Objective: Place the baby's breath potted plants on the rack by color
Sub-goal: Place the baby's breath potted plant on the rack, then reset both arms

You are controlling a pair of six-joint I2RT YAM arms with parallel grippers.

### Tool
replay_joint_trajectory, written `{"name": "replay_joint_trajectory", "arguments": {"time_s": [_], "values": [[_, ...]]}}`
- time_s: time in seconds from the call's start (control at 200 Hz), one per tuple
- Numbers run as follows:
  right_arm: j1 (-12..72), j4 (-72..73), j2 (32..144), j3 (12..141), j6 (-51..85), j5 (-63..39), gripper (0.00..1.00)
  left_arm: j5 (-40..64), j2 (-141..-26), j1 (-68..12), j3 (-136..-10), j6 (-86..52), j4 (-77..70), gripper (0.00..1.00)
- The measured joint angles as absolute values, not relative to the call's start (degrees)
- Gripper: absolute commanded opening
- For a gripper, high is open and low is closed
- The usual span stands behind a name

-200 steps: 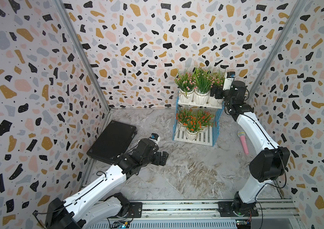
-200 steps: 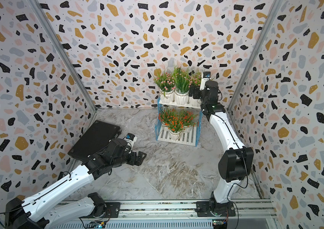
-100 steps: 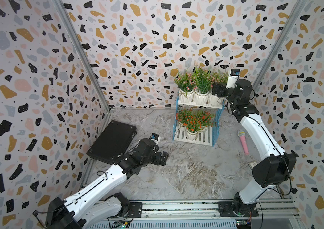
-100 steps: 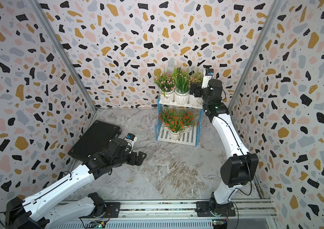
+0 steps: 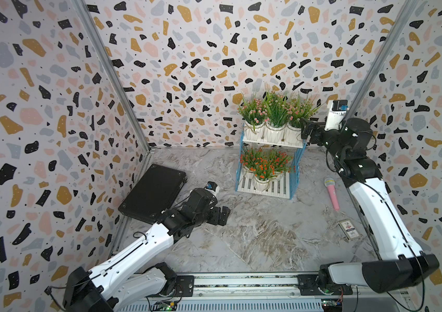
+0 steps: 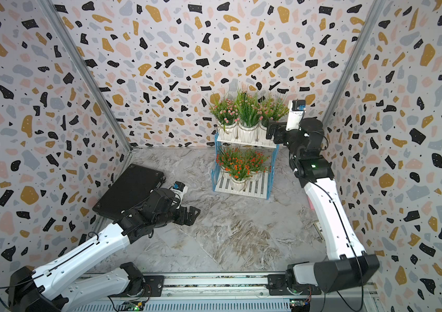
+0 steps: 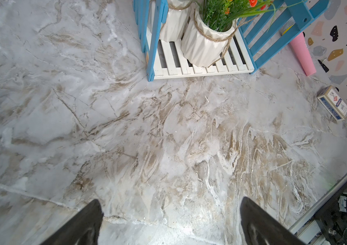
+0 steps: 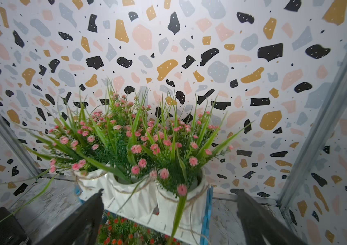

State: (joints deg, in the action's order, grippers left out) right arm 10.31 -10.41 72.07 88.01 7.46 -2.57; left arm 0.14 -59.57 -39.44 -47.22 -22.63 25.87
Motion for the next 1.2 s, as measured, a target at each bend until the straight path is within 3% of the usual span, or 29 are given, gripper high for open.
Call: {"name": "replay_joint_trajectory", "arguments": {"time_s": [0.24, 0.476, 0.631, 0.781, 1.201], "values": [[3.7, -16.1, 59.9, 75.0, 8.9, -6.3, 1.0, -0.1, -65.1, -37.1, -60.7, -18.8, 30.3, 0.99], [-2.1, -20.1, 63.0, 55.2, 9.3, -6.3, 1.0, -4.3, -67.2, -19.4, -67.3, -15.4, 27.9, 0.99], [-2.3, -19.2, 64.6, 48.9, 9.0, -4.9, 1.0, -10.2, -76.7, -10.9, -61.9, -14.0, 22.8, 0.99], [-3.0, -14.5, 65.5, 45.2, 8.6, -3.4, 1.0, -15.4, -84.8, -8.7, -53.6, -9.3, 14.5, 0.99], [-9.1, 9.1, 73.3, 31.6, 8.3, -3.7, 1.0, -16.6, -83.5, -8.1, -28.3, 0.9, -25.6, 0.99]]}}
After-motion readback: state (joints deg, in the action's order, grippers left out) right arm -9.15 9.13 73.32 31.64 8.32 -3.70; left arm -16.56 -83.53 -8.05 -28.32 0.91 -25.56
